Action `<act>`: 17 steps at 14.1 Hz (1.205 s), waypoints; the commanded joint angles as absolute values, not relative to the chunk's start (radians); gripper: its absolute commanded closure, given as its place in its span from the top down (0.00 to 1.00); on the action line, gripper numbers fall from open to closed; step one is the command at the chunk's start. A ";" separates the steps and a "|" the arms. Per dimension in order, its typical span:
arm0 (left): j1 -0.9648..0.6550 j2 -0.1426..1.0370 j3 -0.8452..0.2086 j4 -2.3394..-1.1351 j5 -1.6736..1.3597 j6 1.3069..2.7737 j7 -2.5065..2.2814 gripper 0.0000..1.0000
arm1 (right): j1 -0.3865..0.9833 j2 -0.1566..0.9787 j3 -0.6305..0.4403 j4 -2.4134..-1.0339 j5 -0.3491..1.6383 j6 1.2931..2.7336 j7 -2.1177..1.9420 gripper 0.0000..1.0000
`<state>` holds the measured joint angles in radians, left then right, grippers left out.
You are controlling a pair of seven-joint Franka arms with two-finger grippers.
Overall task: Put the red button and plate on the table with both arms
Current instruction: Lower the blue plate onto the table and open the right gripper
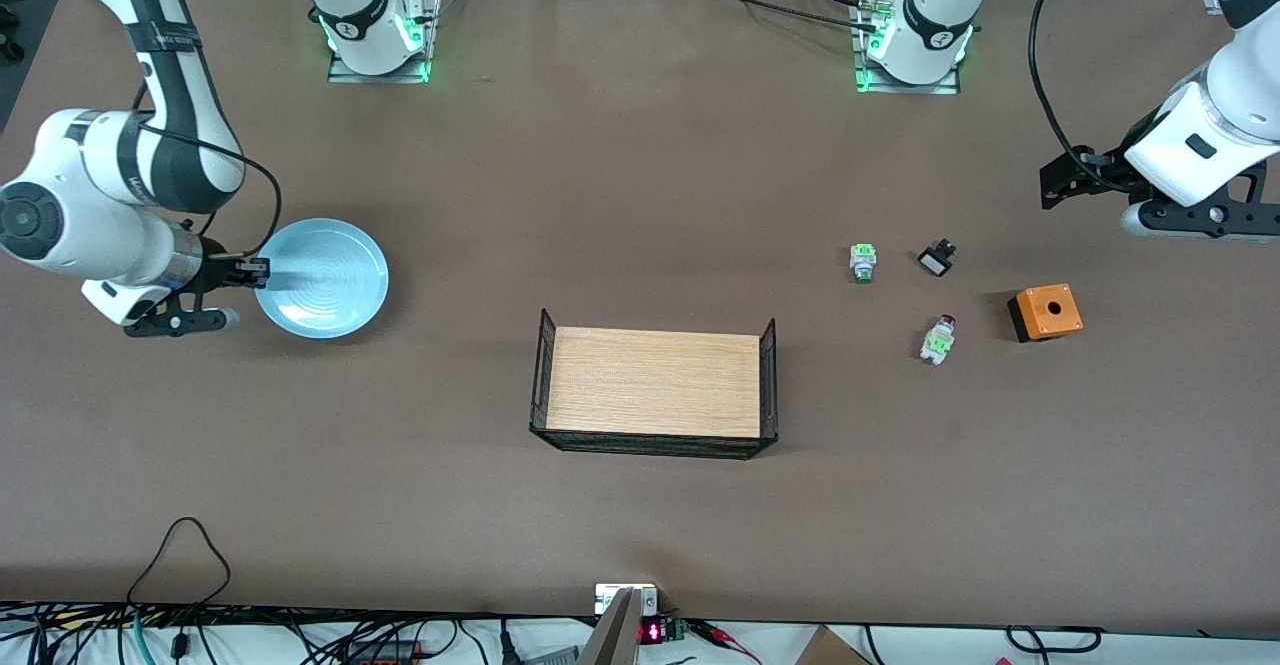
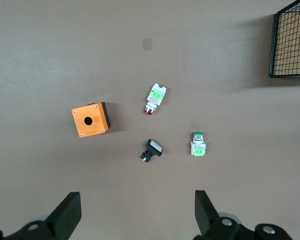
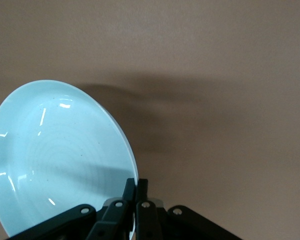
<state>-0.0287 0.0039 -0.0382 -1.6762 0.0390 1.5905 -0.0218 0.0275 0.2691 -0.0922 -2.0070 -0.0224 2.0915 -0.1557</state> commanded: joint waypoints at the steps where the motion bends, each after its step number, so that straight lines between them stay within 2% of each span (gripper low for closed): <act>1: -0.026 0.000 -0.038 -1.660 0.051 1.568 -0.014 1.00 | 0.009 0.225 -0.078 -2.101 -0.041 2.149 -0.169 0.00; 8: -0.028 0.000 -0.038 -1.660 0.052 1.568 -0.014 1.00 | -0.015 0.250 -0.077 -2.247 -0.041 2.348 -0.202 0.00; 10: -0.026 0.002 -0.038 -1.660 0.051 1.568 -0.015 1.00 | -0.024 0.261 -0.077 -2.258 -0.041 2.367 -0.216 0.00; 11: -0.026 0.002 -0.038 -1.660 0.051 1.566 -0.015 1.00 | -0.026 0.265 -0.077 -2.258 -0.041 2.362 -0.216 0.04; 12: -0.026 0.002 -0.038 -1.660 0.051 1.566 -0.015 1.00 | -0.026 0.268 -0.077 -2.258 -0.040 2.355 -0.200 0.44; 13: -0.026 0.002 -0.038 -1.660 0.051 1.566 -0.015 1.00 | -0.026 0.261 -0.077 -2.257 -0.040 2.346 -0.195 0.99; 17: -0.026 0.002 -0.038 -1.660 0.049 1.566 -0.015 1.00 | -0.026 0.198 -0.077 -2.220 -0.029 2.232 -0.193 1.00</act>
<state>-0.0287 0.0040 -0.0382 -1.6762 0.0390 1.5870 -0.0218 -0.0089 0.2527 -0.0921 -2.2316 -0.0233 2.2942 -0.1993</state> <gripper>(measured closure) 0.000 0.568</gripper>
